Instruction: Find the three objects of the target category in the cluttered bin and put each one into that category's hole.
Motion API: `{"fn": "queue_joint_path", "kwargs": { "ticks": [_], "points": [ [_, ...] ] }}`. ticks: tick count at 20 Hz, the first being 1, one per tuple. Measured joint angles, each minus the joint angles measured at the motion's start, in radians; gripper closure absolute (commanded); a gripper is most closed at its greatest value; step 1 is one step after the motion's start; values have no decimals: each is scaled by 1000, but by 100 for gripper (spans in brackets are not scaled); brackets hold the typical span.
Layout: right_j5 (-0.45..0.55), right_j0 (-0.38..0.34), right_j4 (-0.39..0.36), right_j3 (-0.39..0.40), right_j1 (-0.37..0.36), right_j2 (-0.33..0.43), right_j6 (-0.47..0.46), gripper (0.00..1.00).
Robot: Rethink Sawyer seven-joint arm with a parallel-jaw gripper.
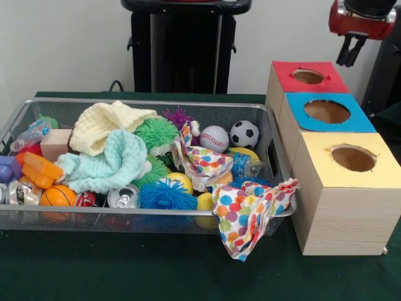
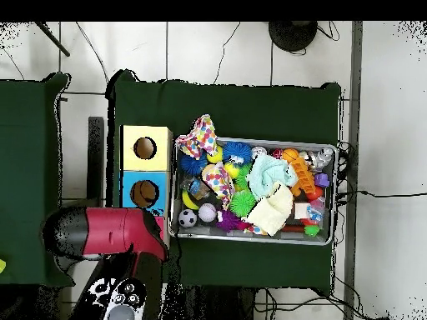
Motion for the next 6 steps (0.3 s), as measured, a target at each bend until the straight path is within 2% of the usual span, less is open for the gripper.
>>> {"fn": "queue_joint_path", "kwargs": {
  "ticks": [6],
  "points": [
    [0, 1, -12, -84, 4, -34, 0, 100]
  ]
}}
